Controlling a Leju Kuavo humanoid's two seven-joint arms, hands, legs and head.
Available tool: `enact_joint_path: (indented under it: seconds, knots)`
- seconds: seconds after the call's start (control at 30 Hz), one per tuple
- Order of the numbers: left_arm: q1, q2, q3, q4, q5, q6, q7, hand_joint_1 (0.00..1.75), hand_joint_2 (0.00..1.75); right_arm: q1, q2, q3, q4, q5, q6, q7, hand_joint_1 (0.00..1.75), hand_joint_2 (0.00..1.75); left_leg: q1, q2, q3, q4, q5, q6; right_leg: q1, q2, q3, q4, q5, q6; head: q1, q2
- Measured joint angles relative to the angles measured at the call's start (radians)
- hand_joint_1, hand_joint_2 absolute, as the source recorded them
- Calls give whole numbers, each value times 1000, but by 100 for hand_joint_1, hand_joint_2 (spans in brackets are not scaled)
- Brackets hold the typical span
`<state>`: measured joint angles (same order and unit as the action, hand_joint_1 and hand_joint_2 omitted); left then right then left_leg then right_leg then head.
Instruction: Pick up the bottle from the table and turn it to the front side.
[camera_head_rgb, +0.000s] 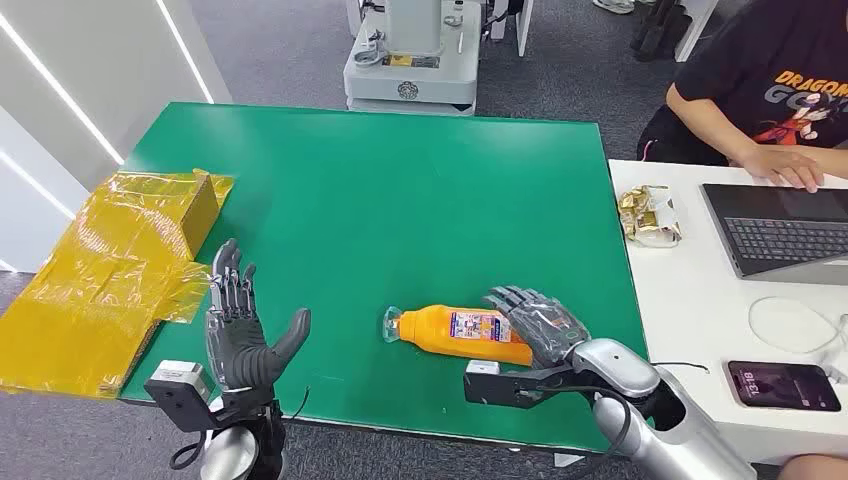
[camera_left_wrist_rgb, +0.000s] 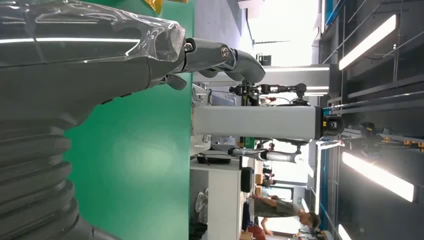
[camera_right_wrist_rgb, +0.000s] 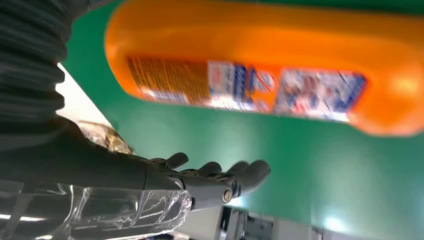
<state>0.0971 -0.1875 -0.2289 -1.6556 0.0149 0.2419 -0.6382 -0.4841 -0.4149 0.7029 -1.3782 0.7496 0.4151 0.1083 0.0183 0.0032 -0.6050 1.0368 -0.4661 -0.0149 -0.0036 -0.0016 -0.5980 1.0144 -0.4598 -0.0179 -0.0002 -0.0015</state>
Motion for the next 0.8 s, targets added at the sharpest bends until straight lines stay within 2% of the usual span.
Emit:
enact_joint_path:
  seconds: [0.3, 0.77, 0.8]
  knots:
    - [3, -1, -1, -9, 3, 5, 1, 0, 175, -17, -43, 29, 84, -44, 3, -2, 0, 175, 0, 0, 0, 0, 0, 0, 0, 0, 0, 0, 0, 0, 0, 0]
    - [11, -7, -3, -12, 0, 11, 7, 0, 175, 4, -48, 51, 153, -20, -68, 2, 0, 175, 0, 0, 1, 0, 0, 0, 0, 0, 0, 0, 0, 0, 0, 0]
    - [12, -7, -3, -12, 0, 10, 8, 0, 175, 8, -48, 52, 155, -14, -74, 3, 17, 175, 0, 0, 0, 0, 0, 0, 0, 0, 0, 0, 0, 0, 0, 0]
